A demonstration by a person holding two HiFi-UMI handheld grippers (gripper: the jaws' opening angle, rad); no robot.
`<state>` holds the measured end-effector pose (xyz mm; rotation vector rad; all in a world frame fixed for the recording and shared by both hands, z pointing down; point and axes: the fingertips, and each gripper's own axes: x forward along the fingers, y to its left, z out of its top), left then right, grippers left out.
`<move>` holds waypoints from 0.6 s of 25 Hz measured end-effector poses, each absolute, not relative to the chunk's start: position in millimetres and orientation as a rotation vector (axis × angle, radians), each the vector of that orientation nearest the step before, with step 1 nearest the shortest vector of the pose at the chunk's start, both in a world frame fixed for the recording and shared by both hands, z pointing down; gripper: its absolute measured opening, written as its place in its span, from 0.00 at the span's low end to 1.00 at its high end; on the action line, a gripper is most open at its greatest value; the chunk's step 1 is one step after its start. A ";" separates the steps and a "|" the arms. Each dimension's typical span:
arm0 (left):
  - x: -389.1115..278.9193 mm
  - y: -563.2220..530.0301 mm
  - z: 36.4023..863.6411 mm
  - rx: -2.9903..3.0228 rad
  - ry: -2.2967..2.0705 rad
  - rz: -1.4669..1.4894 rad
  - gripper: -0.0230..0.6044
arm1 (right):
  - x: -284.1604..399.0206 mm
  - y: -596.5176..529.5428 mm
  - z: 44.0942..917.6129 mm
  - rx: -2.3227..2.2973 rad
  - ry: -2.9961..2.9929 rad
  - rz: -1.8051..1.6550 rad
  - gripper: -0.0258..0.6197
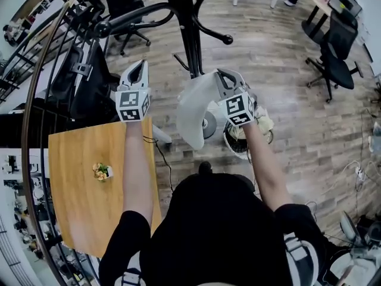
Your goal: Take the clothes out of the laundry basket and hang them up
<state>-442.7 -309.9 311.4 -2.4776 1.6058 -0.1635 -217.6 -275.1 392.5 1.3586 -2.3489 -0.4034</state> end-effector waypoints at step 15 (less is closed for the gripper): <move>-410.1 -284.0 465.3 -2.810 1.509 -0.438 0.07 | -221.9 -272.0 443.7 1.345 -2.277 -0.304 0.06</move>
